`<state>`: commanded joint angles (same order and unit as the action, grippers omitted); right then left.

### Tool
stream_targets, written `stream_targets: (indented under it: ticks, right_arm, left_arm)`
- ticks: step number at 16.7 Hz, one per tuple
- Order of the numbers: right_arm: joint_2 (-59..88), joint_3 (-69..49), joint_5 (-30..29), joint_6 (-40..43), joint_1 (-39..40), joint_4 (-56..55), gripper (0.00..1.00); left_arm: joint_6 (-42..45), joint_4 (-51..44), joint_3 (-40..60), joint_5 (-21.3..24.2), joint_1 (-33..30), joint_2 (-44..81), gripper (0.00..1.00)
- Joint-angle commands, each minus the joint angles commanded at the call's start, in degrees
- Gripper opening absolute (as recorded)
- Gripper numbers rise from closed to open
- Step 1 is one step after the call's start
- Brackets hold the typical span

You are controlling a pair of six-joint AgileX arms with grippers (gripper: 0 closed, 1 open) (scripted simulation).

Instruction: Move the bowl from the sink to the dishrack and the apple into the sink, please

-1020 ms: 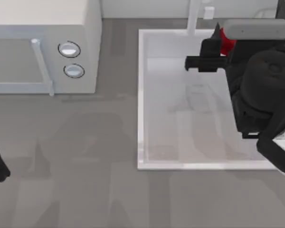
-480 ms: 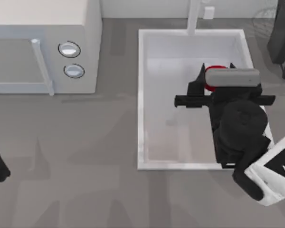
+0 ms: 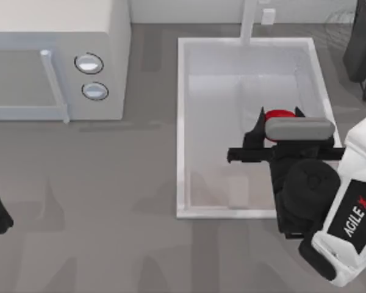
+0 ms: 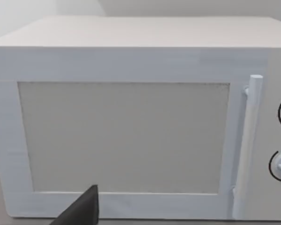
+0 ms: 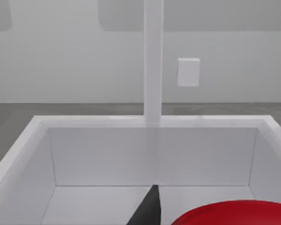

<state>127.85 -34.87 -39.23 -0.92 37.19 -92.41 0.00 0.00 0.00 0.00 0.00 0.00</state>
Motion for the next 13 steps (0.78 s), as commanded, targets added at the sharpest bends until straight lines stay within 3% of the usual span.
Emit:
stream_targets:
  ticks: [2,13]
  right_arm:
    - [0.0,0.0,0.0,0.0,0.0,0.0,0.0]
    - [0.0,0.0,0.0,0.0,0.0,0.0,0.83]
  left_arm:
    - [0.0,0.0,0.0,0.0,0.0,0.0,1.0]
    - [0.0,0.0,0.0,0.0,0.0,0.0,1.0]
